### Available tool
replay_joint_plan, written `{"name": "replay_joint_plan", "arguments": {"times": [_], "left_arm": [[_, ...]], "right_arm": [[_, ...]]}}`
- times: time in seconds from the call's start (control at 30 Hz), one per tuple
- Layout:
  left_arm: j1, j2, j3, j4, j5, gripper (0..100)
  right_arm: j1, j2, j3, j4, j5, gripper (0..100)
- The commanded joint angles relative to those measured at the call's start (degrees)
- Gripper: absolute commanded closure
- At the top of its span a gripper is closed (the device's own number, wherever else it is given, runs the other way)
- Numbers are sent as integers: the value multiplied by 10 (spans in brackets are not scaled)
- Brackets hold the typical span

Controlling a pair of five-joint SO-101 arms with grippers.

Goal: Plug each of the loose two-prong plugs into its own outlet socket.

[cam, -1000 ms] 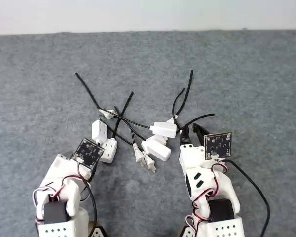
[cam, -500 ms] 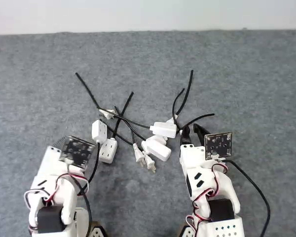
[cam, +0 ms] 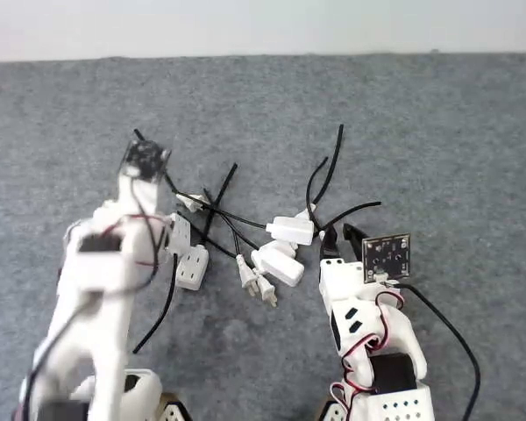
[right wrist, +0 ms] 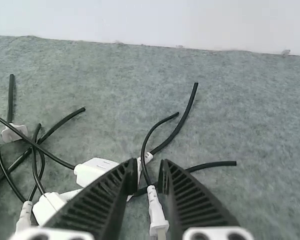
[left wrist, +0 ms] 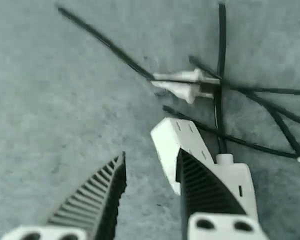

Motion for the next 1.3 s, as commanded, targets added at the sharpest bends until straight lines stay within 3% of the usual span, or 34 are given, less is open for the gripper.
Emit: {"name": "replay_joint_plan", "arguments": {"times": [0.0,0.23,0.47,0.8,1.0,1.27], "left_arm": [[2,135,-61,-26,19,841],[-29,73,15,-93,44,840],[-26,-32,100,-142,44,840],[-26,-51,123,-156,43,840],[-26,-43,121,-162,32,840],[-26,-43,121,-163,29,840]], "right_arm": [[0,4,-28,53,38,908],[-73,5,-84,143,80,908],[-68,58,-132,151,90,908],[-75,538,-317,59,98,908],[-174,853,-471,57,156,908],[-192,1076,-680,120,158,908]]}}
